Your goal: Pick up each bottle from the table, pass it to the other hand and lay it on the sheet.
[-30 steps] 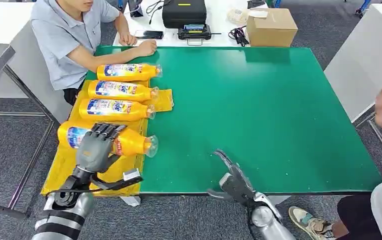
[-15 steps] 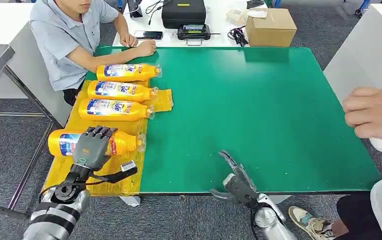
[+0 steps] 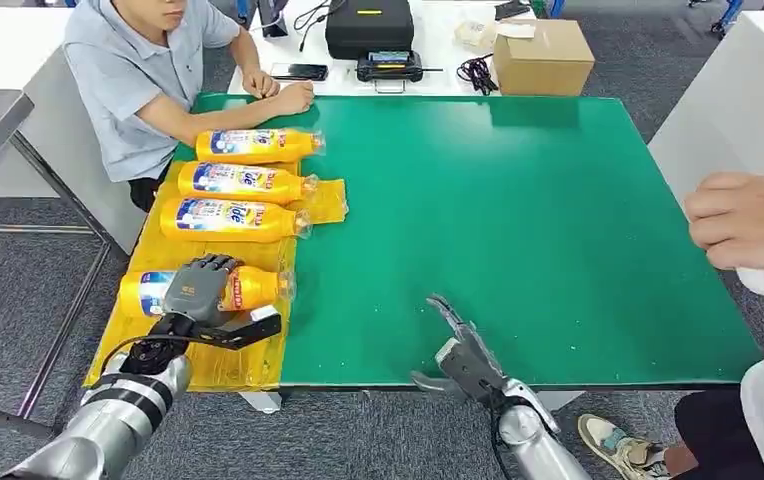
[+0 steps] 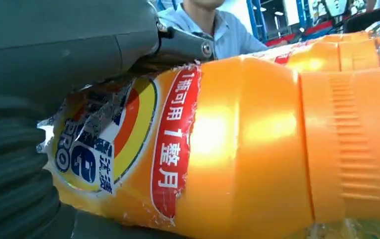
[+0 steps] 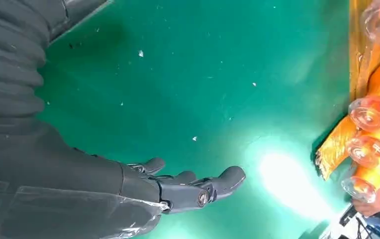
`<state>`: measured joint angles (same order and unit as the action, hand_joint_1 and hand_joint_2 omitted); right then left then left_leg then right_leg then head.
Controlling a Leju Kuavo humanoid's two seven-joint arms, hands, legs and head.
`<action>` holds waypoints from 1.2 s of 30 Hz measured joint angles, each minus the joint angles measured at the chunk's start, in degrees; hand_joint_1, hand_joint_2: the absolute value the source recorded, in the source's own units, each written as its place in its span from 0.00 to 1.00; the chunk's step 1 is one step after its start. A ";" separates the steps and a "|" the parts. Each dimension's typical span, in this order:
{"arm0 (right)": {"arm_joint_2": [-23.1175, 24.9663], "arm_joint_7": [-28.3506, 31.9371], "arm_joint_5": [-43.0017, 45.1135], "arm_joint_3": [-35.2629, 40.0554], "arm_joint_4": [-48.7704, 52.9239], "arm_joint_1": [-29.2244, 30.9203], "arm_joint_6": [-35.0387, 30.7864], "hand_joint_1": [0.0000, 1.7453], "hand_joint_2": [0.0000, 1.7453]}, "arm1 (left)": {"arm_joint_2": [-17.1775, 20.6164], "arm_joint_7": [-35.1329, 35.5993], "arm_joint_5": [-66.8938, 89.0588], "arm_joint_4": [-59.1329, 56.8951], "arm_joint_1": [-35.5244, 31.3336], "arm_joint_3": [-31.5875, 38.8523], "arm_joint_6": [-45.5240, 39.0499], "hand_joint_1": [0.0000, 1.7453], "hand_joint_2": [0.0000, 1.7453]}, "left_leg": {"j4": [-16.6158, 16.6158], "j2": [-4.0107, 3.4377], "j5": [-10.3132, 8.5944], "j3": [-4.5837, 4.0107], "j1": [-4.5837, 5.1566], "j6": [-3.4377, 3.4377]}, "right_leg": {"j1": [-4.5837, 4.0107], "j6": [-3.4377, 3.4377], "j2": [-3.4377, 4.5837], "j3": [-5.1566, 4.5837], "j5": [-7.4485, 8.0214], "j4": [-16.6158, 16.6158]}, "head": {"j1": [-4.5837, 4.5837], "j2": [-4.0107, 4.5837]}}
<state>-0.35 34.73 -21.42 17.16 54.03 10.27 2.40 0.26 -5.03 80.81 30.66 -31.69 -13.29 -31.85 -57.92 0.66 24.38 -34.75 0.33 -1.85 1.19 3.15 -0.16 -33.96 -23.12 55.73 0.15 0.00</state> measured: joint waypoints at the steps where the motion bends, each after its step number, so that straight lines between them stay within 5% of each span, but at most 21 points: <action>1: 0.07 0.00 0.00 0.00 -0.13 0.08 0.00 0.00 1.00 | -0.09 -0.19 -0.08 -0.43 -0.26 -0.02 0.13 0.10 1.00 | 0.00 0.00 -0.02 0.04 0.00 0.01 | 0.00 0.00 0.00 0.03 0.00 0.00 | -0.02 0.00; 3: 0.26 0.00 0.00 -0.02 -0.33 0.17 0.00 0.00 1.00 | -0.31 -0.68 -0.85 -1.09 -0.65 -0.02 0.63 0.00 1.00 | 0.00 0.01 -0.03 0.13 0.00 0.02 | 0.00 0.00 0.00 0.13 0.01 0.00 | -0.02 0.00; 18: 0.81 0.04 -0.20 -0.02 -1.03 0.19 0.00 0.00 1.00 | -1.44 -1.88 -2.88 -2.56 -1.79 -0.06 3.14 0.00 1.00 | 0.00 0.20 -0.07 0.25 0.01 -0.01 | 0.01 0.00 -0.11 0.30 0.00 0.00 | 0.00 0.00; 26: 0.81 0.07 -0.92 -0.02 -1.40 0.75 0.11 0.00 1.00 | -1.51 -2.95 -5.29 -3.06 -3.33 -1.00 11.01 0.00 1.00 | 0.00 0.24 -0.06 0.40 0.02 -0.01 | 0.02 0.00 -0.16 0.49 0.00 0.00 | -0.02 0.00; 36: 0.83 0.61 -2.97 -0.02 -0.70 0.72 -1.12 0.00 1.00 | -1.53 -3.39 -7.37 -2.64 -2.46 -2.71 8.06 0.00 1.00 | 0.00 0.24 -0.07 0.45 0.02 -0.01 | 0.02 0.00 -0.16 0.52 0.00 0.00 | 0.00 0.00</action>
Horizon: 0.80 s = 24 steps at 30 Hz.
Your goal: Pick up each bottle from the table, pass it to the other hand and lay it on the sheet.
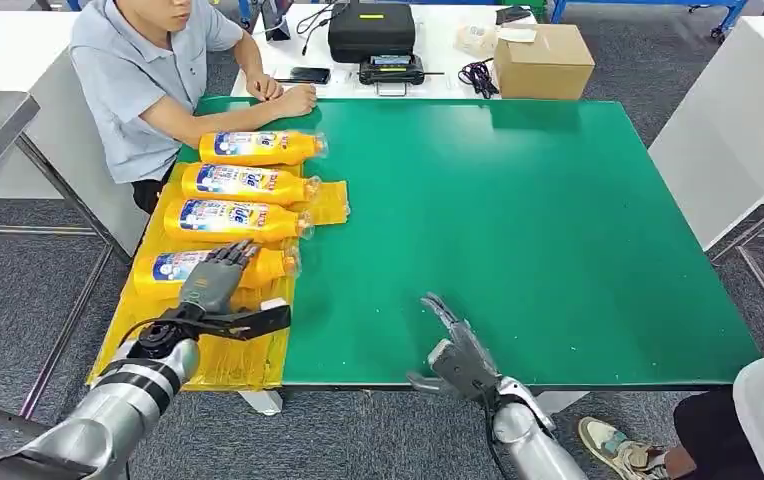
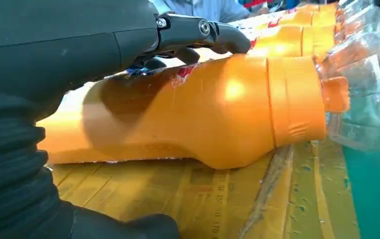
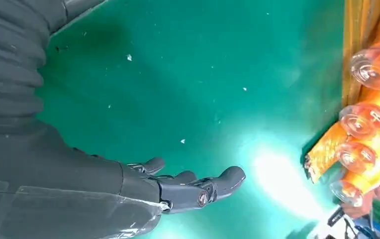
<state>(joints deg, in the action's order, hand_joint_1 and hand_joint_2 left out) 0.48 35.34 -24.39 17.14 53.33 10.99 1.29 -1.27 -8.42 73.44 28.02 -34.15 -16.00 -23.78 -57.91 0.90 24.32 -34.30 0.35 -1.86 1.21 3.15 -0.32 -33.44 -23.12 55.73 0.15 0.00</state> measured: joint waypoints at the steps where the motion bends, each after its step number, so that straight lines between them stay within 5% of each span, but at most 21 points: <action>1: -0.02 0.00 -0.22 0.00 0.28 -0.05 -0.13 0.00 1.00 | -0.02 -0.09 0.00 0.44 0.40 -0.33 -1.51 0.00 1.00 | 0.00 0.00 0.00 0.00 0.00 0.00 | 0.00 0.00 0.00 -0.01 0.00 0.00 | -0.02 0.00; 9: -0.04 -0.20 -1.18 -1.35 3.52 -3.32 -3.12 0.00 1.00 | -1.11 0.41 0.11 16.22 11.65 -5.87 -14.70 0.00 1.00 | -0.01 -0.09 0.02 -0.39 0.03 0.00 | 0.02 0.01 0.06 -0.43 0.00 -0.01 | -0.02 0.00; 15: -0.07 -0.13 -1.16 -2.03 5.35 -4.73 -3.83 0.00 1.00 | -1.49 1.55 1.64 25.64 16.47 -8.55 -15.71 0.00 1.00 | -0.01 -0.11 0.03 -0.54 0.00 0.02 | -0.01 0.01 0.06 -0.61 0.00 -0.01 | 0.00 0.00; 24: 2.10 4.42 6.43 -4.59 16.77 -9.88 -7.76 0.00 1.00 | -8.66 -16.91 -6.19 50.41 28.95 -4.02 -16.48 0.00 1.00 | -0.01 -0.16 0.11 -0.73 0.03 0.00 | 0.01 0.01 0.08 -0.80 -0.02 -0.03 | 0.00 0.00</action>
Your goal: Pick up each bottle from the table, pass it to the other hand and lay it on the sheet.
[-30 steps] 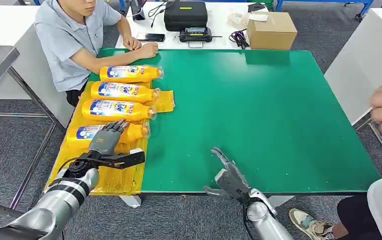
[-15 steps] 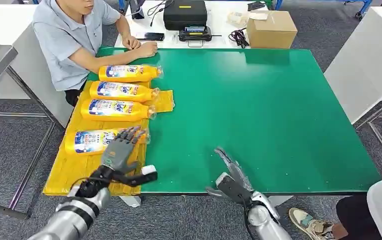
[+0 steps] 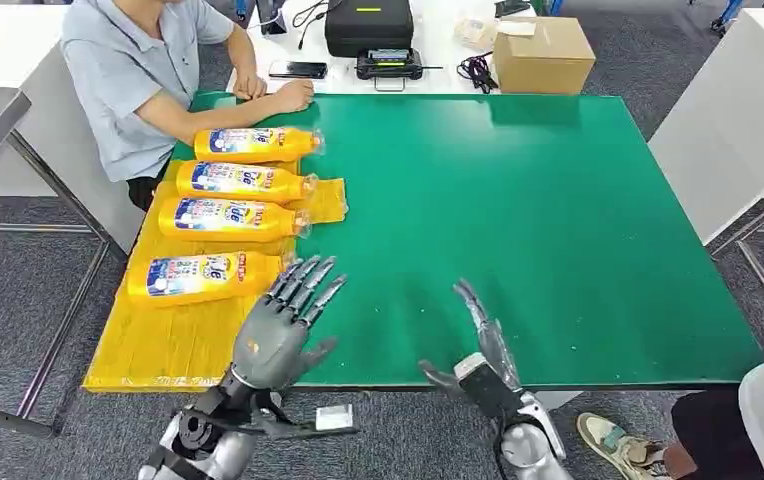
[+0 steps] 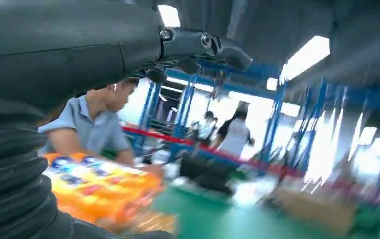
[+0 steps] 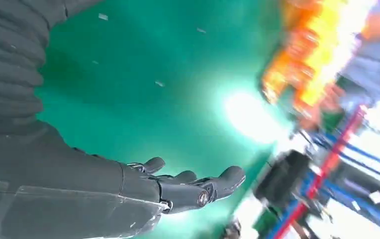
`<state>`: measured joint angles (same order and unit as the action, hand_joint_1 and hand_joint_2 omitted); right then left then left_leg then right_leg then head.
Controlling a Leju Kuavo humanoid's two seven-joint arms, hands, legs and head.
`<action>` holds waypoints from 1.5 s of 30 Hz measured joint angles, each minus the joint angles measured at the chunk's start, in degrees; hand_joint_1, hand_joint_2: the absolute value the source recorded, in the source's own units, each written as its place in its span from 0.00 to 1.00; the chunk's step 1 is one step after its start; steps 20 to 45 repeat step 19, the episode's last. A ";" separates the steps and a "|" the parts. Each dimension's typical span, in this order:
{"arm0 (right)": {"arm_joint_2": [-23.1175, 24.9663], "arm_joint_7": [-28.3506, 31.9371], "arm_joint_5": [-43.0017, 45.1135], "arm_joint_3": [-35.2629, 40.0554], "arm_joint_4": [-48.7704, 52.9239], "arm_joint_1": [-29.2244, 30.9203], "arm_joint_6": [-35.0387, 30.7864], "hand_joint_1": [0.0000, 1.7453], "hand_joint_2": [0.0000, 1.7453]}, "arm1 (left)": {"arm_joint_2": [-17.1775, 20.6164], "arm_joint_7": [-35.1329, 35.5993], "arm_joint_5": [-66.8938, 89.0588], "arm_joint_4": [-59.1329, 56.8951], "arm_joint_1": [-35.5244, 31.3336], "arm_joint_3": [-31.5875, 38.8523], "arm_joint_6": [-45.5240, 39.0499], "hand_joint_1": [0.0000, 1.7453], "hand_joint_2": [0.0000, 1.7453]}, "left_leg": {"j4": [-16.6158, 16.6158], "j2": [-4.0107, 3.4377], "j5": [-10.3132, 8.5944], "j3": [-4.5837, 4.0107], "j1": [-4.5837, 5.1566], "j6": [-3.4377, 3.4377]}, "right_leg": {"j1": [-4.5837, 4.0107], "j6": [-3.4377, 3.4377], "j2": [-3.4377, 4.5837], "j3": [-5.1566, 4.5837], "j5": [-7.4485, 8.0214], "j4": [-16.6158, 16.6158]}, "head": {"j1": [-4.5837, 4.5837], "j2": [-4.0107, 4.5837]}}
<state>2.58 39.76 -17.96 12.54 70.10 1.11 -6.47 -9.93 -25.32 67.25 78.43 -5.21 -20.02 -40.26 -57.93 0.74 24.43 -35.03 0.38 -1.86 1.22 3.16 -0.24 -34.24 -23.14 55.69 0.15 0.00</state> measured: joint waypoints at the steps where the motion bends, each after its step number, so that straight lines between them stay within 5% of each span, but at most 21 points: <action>1: 0.44 -0.04 1.86 -0.31 1.53 -0.54 0.74 0.00 1.00 | -1.24 -2.13 -7.70 0.70 0.56 0.94 -0.02 0.00 1.00 | 0.00 0.01 0.01 0.01 0.00 0.00 | 0.00 0.00 0.00 0.01 0.00 -0.01 | 0.00 0.00; 5: 1.66 0.11 2.90 -0.74 5.95 -2.95 -0.44 0.00 1.00 | -2.68 -1.56 -29.96 1.26 1.75 0.70 0.02 0.00 1.00 | 0.00 -0.01 0.01 0.03 -0.03 0.01 | -0.03 0.00 0.00 0.01 0.00 -0.01 | -0.02 0.00; 6: 1.81 0.17 2.88 -0.81 6.62 -3.38 -0.62 0.00 0.00 | -2.77 -1.56 -30.71 1.26 1.99 0.39 0.02 0.00 1.00 | 0.00 -0.01 0.00 0.03 -0.04 0.02 | -0.03 -0.01 0.00 0.01 0.00 0.00 | -0.04 0.00; 8: 2.16 0.20 2.86 -0.94 7.64 -3.85 -0.70 0.00 0.00 | -2.97 -1.56 -31.63 1.26 2.28 -0.29 0.04 0.00 1.00 | 0.00 -0.03 -0.01 0.04 -0.05 0.02 | -0.03 0.00 0.01 0.02 0.01 0.01 | -0.02 0.00; 9: 2.27 0.09 2.86 -0.98 8.10 -4.04 -0.96 0.00 1.00 | -3.10 -1.54 -33.05 1.26 2.34 -0.49 0.35 0.00 0.00 | 0.00 -0.07 -0.01 0.05 -0.05 0.02 | -0.03 0.00 0.02 0.02 0.01 0.01 | -0.02 0.00; 10: 2.40 -0.31 2.68 -1.00 8.43 -4.22 -1.60 0.00 0.00 | -3.10 -1.38 -35.30 1.26 2.38 -0.73 1.07 0.00 0.00 | 0.00 -0.07 -0.01 0.05 -0.04 0.02 | -0.03 0.00 0.02 0.02 0.01 0.01 | -0.02 0.00; 13: 3.19 -4.21 3.36 -1.07 9.50 -5.15 -4.30 0.00 0.00 | -3.08 0.03 -48.14 1.18 3.17 -2.56 5.12 0.00 0.00 | 0.00 -0.06 -0.01 0.04 -0.03 0.01 | -0.02 0.00 0.01 0.02 0.01 0.00 | -0.02 0.00; 14: 3.52 -5.51 3.40 -1.05 9.76 -5.51 -5.65 0.00 1.00 | -3.08 0.80 -51.88 1.04 3.44 -3.20 6.56 0.00 0.00 | 0.00 -0.05 -0.01 0.03 -0.03 0.01 | -0.02 0.00 0.01 0.02 0.00 0.00 | -0.02 0.00; 17: 4.59 -7.08 1.80 -1.05 10.81 -6.54 -12.19 0.00 1.00 | -3.03 1.26 -58.97 0.36 4.24 -5.17 8.02 0.00 0.00 | 0.00 -0.06 0.01 -0.01 -0.02 0.02 | -0.01 0.00 0.02 -0.02 0.00 0.00 | -0.02 0.00; 18: 4.81 -6.78 0.94 -0.92 11.33 -6.80 -14.20 0.00 1.00 | -2.95 1.02 -59.75 0.08 4.25 -5.97 8.02 0.00 1.00 | 0.00 -0.06 0.01 -0.03 -0.02 0.01 | -0.01 0.00 0.01 -0.03 0.00 0.00 | 0.00 0.00; 45: 4.83 -6.08 0.56 -0.66 11.99 -6.98 -14.93 0.00 1.00 | -2.86 0.95 -60.62 -0.11 4.20 -6.59 8.58 0.00 1.00 | 0.00 -0.06 0.01 -0.02 -0.02 0.01 | -0.01 0.00 0.01 -0.04 0.00 -0.01 | -0.02 0.00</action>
